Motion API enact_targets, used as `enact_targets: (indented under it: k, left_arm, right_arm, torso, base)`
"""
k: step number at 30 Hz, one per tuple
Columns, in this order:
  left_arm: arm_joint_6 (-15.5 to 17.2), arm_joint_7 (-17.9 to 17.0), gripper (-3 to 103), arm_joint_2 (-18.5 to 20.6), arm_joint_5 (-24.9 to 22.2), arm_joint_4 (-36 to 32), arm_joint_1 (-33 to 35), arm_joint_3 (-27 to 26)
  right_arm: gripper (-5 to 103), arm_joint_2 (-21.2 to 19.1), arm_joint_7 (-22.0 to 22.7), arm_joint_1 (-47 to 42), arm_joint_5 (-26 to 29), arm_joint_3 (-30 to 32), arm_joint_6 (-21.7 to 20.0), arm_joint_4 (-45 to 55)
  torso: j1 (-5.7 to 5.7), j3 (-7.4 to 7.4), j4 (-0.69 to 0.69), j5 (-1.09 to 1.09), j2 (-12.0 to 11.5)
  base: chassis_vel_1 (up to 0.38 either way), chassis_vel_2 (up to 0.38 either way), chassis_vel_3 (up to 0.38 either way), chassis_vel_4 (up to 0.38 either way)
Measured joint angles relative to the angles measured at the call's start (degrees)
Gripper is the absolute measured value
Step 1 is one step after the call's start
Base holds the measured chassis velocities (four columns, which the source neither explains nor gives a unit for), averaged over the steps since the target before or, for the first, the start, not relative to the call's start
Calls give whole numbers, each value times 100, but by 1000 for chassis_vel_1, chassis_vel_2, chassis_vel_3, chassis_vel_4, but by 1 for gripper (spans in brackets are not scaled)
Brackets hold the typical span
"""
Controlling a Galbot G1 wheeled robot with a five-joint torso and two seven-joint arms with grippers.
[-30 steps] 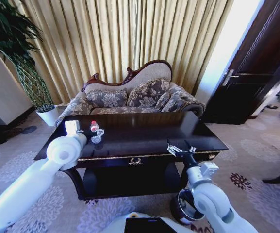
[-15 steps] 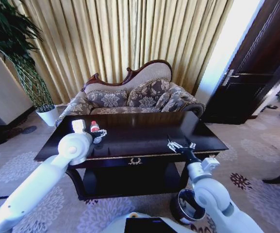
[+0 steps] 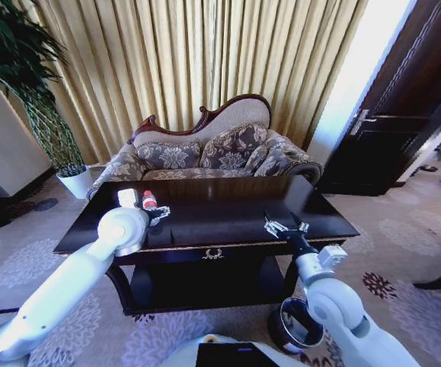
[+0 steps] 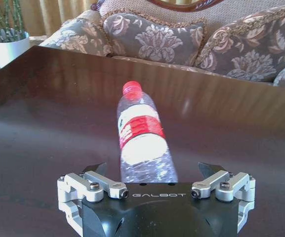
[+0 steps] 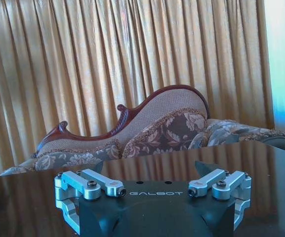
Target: Move to the front of the table and place the trash on the table into the trash bin.
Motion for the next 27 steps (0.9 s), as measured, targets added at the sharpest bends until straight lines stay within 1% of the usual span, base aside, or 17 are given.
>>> enact_targets:
  k: [7, 9, 15, 27]
  left_arm:
    - [21, 18, 100, -12, 50, 153, 76, -73]
    - [36, 59, 100, -33, 146, 193, 87, -62]
    - [79, 125, 100, -44, 195, 265, 93, -64]
    - [125, 137, 101, -89, 247, 351, 141, -113]
  right_arm:
    - [100, 73, 3, -70, -10, 8, 0, 42]
    - [100, 102, 6, -117, -12, 37, 0, 77]
    - [100, 90, 12, -133, -12, 75, 0, 124]
    - [100, 52, 27, -157, 11, 92, -1, 158]
  torso:
    - [-1, 0, 1, 0, 0]
    - [-1, 0, 0, 0, 0]
    - [-1, 0, 0, 0, 0]
    - [-1, 0, 0, 0, 0]
  base:
    - [0, 0, 0, 0]
    - [0, 0, 0, 0]
    - [0, 0, 0, 0]
    - [0, 0, 0, 0]
